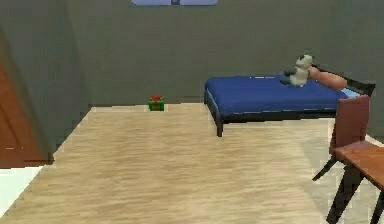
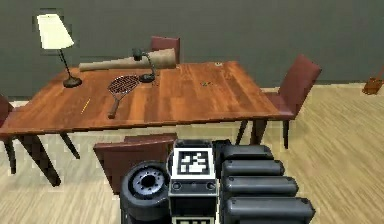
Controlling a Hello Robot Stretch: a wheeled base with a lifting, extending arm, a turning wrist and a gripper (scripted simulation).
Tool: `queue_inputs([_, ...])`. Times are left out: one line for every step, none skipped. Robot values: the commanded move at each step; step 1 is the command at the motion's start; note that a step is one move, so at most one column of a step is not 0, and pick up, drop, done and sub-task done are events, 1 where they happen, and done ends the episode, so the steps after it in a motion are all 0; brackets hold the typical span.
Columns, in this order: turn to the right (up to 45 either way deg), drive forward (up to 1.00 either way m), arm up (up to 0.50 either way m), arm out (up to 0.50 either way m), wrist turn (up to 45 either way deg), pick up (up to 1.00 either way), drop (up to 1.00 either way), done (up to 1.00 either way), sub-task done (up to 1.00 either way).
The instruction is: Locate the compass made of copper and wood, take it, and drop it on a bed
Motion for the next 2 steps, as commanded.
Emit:
queue_inputs([0.0, 0.45, 0.00, 0.00, 0.0, 0.00, 0.00, 0.00, 0.00])
queue_inputs([45.0, 0.00, 0.00, 0.00, 0.0, 0.00, 0.00, 0.00, 0.00])
